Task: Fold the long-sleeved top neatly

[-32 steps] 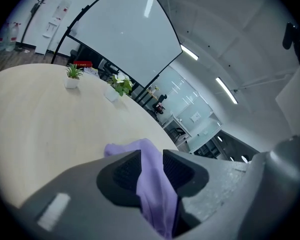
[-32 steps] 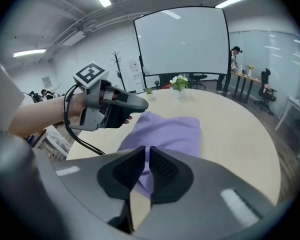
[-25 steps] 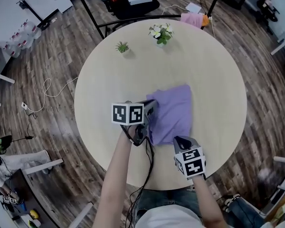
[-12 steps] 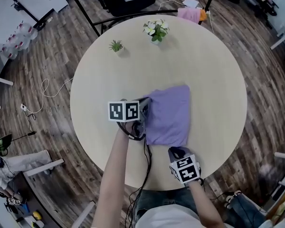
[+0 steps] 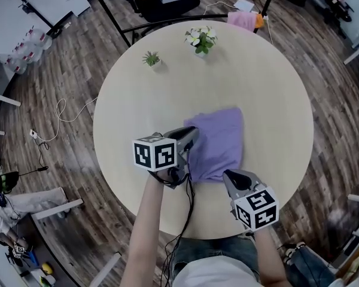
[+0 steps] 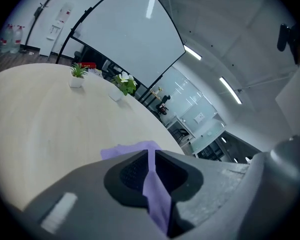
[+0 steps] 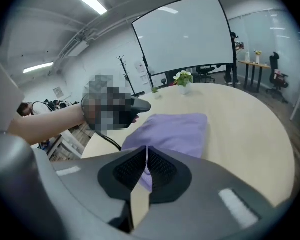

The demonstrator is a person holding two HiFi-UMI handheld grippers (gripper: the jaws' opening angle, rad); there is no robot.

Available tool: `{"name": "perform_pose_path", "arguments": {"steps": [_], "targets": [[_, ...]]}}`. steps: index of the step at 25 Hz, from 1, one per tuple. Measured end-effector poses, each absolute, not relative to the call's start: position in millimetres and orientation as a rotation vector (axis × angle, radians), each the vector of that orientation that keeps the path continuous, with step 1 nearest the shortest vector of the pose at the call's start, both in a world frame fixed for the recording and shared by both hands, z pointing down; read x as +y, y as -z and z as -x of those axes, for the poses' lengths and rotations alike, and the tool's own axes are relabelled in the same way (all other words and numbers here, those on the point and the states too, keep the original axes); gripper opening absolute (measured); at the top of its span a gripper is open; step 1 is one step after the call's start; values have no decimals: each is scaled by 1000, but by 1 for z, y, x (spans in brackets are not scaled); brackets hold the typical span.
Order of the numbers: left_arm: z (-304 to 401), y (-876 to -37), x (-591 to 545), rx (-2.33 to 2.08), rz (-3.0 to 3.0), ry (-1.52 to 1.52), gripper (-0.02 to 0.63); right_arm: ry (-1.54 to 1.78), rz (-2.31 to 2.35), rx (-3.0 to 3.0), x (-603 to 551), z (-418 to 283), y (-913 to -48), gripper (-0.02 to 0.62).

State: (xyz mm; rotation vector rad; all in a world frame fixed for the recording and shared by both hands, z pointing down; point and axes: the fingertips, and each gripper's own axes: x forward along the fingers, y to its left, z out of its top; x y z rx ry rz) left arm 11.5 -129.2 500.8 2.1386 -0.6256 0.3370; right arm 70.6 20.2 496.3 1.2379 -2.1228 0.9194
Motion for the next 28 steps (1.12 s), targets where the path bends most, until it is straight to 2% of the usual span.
{"name": "perform_pose_path", "arguments": {"steps": [9, 15, 23, 28], "targets": [[-15, -552, -92, -587, -2001, -408, 40, -970, -1134, -1940, 38, -69, -581, 37], [-2, -578, -79, -621, -1923, -367, 6, -974, -1116, -1907, 49, -62, -603, 28], [3, -575, -81, -668, -1950, -347, 4, -978, -1124, -1916, 46, -61, -601, 30], [21, -549, -87, -770, -2027, -306, 45, -957, -1199, -1973, 40, -71, -573, 35]]}}
